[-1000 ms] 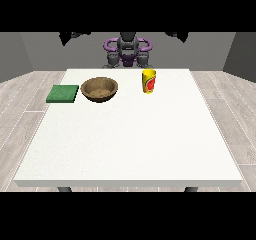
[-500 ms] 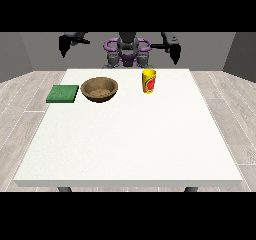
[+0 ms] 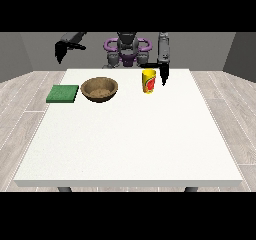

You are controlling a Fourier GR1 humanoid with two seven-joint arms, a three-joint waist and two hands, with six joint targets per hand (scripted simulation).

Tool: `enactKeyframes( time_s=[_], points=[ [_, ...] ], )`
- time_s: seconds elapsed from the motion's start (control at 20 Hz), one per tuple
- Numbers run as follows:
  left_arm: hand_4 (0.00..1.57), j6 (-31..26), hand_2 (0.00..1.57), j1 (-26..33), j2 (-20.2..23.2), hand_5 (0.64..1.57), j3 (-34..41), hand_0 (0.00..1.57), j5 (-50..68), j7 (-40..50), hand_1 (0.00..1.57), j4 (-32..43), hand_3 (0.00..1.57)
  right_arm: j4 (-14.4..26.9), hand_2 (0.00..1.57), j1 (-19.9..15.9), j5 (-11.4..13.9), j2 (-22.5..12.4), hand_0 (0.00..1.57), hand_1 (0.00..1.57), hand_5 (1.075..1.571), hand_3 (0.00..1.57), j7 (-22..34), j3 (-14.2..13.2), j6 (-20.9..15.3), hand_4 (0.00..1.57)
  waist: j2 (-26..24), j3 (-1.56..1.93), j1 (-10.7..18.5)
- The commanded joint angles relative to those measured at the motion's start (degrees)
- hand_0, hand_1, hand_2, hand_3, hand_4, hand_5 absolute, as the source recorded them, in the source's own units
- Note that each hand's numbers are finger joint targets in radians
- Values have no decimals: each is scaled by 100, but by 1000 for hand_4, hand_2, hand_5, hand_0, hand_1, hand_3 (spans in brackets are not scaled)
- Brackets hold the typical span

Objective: Pick the cup and pour the ball into the bowl, then pick the bowl and place it on the pad

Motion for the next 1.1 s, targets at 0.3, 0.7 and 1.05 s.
enactKeyframes(
  time_s=[0.3,0.7,1.05],
  points=[
    [0,245,0,-1033,148,1520,334,0,33,-1347,0,2057,0,621,0,-219,92,-91,0,0,1571,0,-613,-110,317,0,385,0,-120],
    [0,482,0,-1405,37,1527,596,0,151,-2017,0,3192,0,341,0,-202,182,51,0,0,1571,0,-440,13,163,0,300,-2,-287],
    [1455,2143,1571,-973,-46,1245,-60,1317,-587,-2366,1317,3048,1571,687,0,-500,103,-202,0,0,1570,0,-647,-174,361,0,513,0,-498]
  ],
)
